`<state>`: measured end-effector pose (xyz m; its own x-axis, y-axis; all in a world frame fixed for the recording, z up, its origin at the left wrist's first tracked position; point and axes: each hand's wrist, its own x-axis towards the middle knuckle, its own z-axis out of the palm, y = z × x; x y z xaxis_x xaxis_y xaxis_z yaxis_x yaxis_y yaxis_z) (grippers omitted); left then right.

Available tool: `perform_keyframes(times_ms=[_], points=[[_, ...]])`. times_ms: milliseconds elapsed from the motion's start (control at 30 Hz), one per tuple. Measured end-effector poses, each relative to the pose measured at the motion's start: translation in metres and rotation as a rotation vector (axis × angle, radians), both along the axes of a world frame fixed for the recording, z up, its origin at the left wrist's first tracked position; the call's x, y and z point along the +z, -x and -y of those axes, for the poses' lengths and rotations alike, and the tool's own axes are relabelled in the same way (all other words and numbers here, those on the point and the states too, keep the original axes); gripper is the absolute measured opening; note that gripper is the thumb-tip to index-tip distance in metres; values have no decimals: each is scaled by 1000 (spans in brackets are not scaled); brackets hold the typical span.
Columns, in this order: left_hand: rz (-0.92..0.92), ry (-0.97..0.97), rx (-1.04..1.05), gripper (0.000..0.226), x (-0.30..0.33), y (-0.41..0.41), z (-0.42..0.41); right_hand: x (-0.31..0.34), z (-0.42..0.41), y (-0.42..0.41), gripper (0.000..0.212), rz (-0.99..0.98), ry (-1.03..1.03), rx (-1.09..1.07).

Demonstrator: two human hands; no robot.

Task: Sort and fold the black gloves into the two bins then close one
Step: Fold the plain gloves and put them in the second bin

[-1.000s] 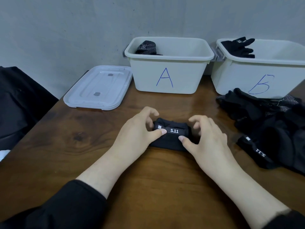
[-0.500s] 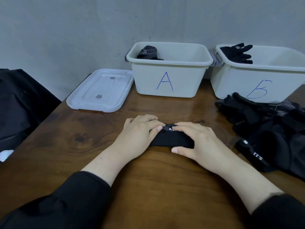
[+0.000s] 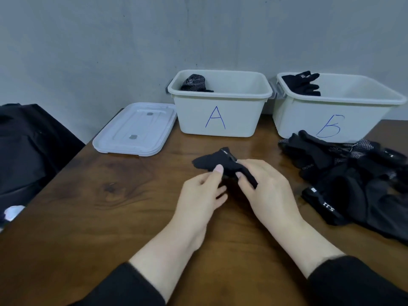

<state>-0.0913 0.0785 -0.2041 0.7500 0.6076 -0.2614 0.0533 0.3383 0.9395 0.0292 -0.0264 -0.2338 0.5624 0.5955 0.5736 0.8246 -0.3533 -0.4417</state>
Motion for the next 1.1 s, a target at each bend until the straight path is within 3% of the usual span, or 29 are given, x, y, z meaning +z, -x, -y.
perform_keyframes(times_ms=[67,167,233,333,433,533,667,800,967,1100], points=[[75,176,-14,19,5,-10,3,1,0,12,39,-2,91,56],[130,258,29,26,10,-20,-1,7,8,24,59,-63,197,115],[155,277,-35,31,11,-22,-4,15,17,24,52,-203,87,127],[155,230,-150,34,12,-28,0,33,27,15,14,-511,-115,52],[163,182,-196,30,21,-39,13,54,38,-1,32,-821,-244,-3],[144,75,-219,25,31,-51,22,68,51,-15,49,-1025,-270,77],[122,-64,-240,20,40,-73,37,83,69,-27,29,-1010,-275,52],[142,-146,-221,31,44,-101,47,103,93,-53,22,-976,-315,-8],[144,-704,-37,16,34,-141,29,131,135,-114,20,-822,-321,-141],[213,-1005,-5,28,33,-178,18,154,153,-176,22,-728,-301,-229]])
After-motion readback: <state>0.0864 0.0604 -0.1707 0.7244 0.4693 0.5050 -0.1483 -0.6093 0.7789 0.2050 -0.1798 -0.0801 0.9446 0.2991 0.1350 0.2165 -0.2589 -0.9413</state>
